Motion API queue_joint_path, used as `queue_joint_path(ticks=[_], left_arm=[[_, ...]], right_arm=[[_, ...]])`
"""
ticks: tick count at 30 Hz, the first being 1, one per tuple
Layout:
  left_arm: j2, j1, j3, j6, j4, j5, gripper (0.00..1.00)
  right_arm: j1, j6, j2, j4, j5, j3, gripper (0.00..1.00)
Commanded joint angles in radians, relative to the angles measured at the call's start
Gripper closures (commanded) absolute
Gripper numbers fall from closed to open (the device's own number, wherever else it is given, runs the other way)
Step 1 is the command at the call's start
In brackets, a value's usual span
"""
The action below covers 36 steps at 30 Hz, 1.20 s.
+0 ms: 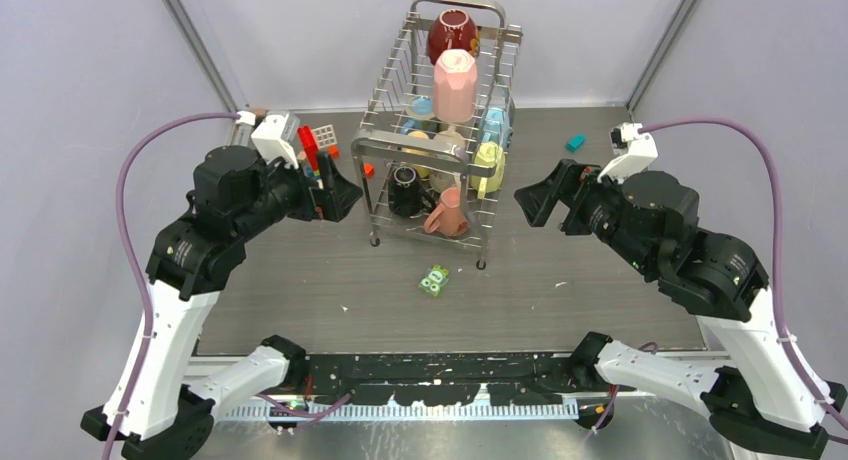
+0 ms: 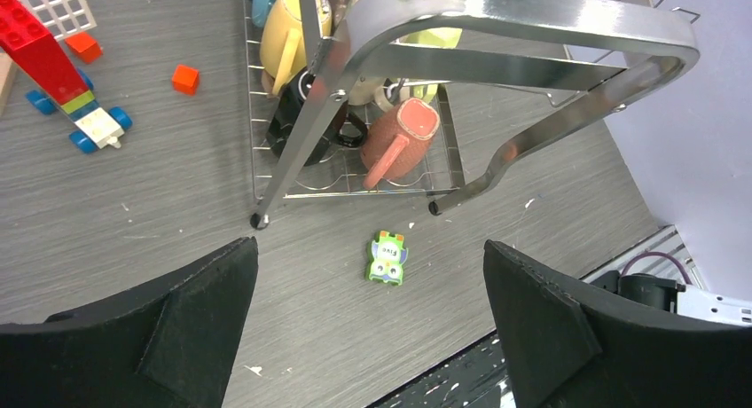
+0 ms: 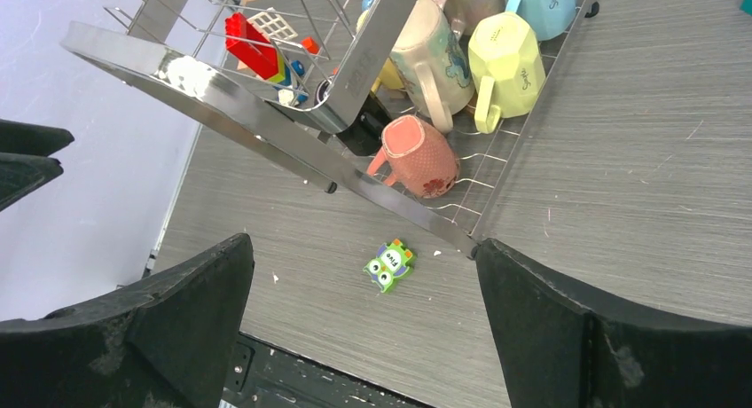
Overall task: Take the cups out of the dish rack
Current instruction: Unload the cup from the dish rack.
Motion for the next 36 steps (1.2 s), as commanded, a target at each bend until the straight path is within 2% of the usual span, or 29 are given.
queue_joint_path(ticks=[1,11,18,30,36], left_arm=[[-0.031,-0.004,-0.018,0.012,0.020,-0.041,0.00],[-0.034,-0.004,-0.006,0.025,-0.050,-0.091,0.00],[-0.044,-0.003,-0.009,0.029,-0.066,-0.079,0.00],[-0.033,-0.003,-0.007,0.037,-0.064,-0.045,0.00],[-0.029,-0.003,0.010,0.048,-0.082,-0.030,0.00]], right_arm=[[0.001,0.011,0.035,0.052,0.018,0.014,0.00],[0.001,0.003,0.120,0.013,0.031,0.093,0.00],[0.001,-0.031,0.204,-0.002,0.083,0.225,0.00],[-0.001,-0.178,0.520,-0.068,0.133,0.638,0.00],[-0.008,-0.293,0.685,-0.009,0.135,0.829,0.00]])
